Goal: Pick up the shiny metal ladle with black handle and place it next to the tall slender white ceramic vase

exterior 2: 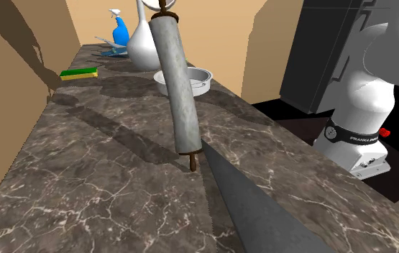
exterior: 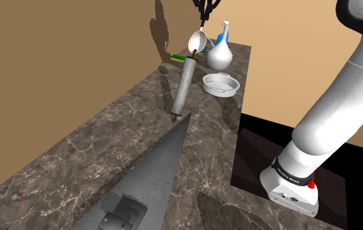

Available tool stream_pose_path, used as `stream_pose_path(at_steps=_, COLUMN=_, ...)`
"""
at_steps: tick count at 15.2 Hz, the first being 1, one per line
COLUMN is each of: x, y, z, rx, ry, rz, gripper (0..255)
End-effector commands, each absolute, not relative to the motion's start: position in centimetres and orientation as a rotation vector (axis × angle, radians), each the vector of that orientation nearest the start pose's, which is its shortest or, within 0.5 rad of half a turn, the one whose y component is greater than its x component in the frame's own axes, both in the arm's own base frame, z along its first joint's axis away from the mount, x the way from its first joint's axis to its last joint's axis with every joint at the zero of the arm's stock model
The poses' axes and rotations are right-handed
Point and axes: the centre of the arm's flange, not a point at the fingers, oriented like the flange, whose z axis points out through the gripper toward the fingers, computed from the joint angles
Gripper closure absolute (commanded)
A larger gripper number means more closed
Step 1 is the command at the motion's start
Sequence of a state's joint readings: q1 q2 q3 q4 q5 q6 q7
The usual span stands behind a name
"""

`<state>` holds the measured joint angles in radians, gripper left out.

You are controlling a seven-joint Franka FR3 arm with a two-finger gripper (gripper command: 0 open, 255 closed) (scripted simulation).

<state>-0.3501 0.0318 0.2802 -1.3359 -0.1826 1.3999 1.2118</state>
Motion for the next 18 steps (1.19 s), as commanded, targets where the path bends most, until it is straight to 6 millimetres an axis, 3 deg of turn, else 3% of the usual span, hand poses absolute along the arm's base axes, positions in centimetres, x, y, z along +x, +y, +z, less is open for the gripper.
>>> stream_pose_path(at_steps=1, x=53.4, y=-9.0, z=70.3, rx=-2.582, ry=1.992, rz=-0.196, gripper=255)
stream_pose_path(at_steps=18, x=46.3, y=-30.3, z=70.3, rx=-2.582, ry=1.992, rz=-0.196, gripper=255)
